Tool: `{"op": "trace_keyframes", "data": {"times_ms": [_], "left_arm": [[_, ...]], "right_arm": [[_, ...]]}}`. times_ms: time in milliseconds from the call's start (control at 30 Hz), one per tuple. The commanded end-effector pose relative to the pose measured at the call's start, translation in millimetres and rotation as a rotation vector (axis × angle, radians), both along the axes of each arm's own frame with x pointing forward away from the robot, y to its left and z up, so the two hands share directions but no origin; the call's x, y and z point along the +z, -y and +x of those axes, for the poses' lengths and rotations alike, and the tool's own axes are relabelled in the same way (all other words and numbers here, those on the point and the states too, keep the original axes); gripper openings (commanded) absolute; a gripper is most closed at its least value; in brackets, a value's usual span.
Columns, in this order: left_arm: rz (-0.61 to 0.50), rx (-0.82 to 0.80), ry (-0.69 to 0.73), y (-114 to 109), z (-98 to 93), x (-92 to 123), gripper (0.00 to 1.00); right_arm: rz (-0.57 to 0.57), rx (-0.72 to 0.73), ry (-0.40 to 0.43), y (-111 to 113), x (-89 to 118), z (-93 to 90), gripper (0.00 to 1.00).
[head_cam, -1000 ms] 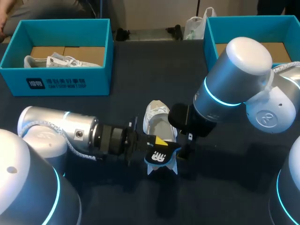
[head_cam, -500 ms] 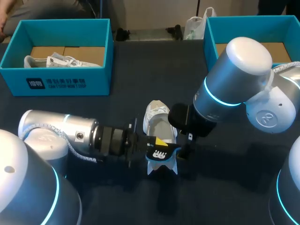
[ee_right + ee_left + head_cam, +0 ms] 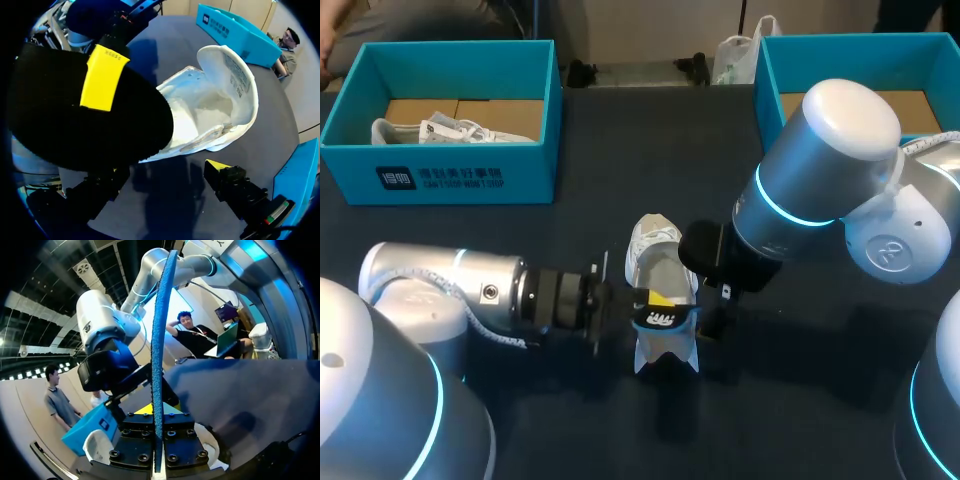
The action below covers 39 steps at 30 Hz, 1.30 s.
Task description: Take the shoe out of the shoebox, open the shoe tongue, remove and reinsert the insole, then place the shoe into the shoebox
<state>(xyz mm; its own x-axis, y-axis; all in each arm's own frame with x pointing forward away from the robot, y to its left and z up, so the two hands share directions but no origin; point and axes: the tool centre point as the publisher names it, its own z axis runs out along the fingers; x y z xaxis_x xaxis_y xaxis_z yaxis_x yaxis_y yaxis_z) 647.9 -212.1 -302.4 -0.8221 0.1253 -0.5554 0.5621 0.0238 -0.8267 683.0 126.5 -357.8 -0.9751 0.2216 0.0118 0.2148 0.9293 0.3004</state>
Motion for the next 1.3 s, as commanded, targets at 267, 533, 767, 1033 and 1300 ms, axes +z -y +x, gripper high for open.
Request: {"op": "trace_keyframes", "data": {"times_ms": [267,533,767,1033,1300], "left_arm": [[-0.011,-0.006,0.003,2.1,6.9,-12.5,0.0],[-0.013,-0.018,0.008,3.2,18.1,-23.9,0.0],[-0.009,0.005,0.016,1.5,27.0,-31.8,0.0],[0.002,0.017,0.015,-1.5,38.7,-44.5,0.0],[0.031,0.049,0.007,-5.1,49.1,-55.7,0.0]], "right_arm": [[-0.002,-0.003,0.004,-0.6,-0.8,-1.6,1.0],[-0.002,-0.003,0.004,-0.6,-0.8,-1.6,1.0],[-0.002,-0.003,0.004,-0.6,-0.8,-1.6,1.0],[-0.002,-0.003,0.004,-0.6,-0.8,-1.6,1.0],[-0.002,-0.003,0.004,-0.6,-0.8,-1.6,1.0]]}}
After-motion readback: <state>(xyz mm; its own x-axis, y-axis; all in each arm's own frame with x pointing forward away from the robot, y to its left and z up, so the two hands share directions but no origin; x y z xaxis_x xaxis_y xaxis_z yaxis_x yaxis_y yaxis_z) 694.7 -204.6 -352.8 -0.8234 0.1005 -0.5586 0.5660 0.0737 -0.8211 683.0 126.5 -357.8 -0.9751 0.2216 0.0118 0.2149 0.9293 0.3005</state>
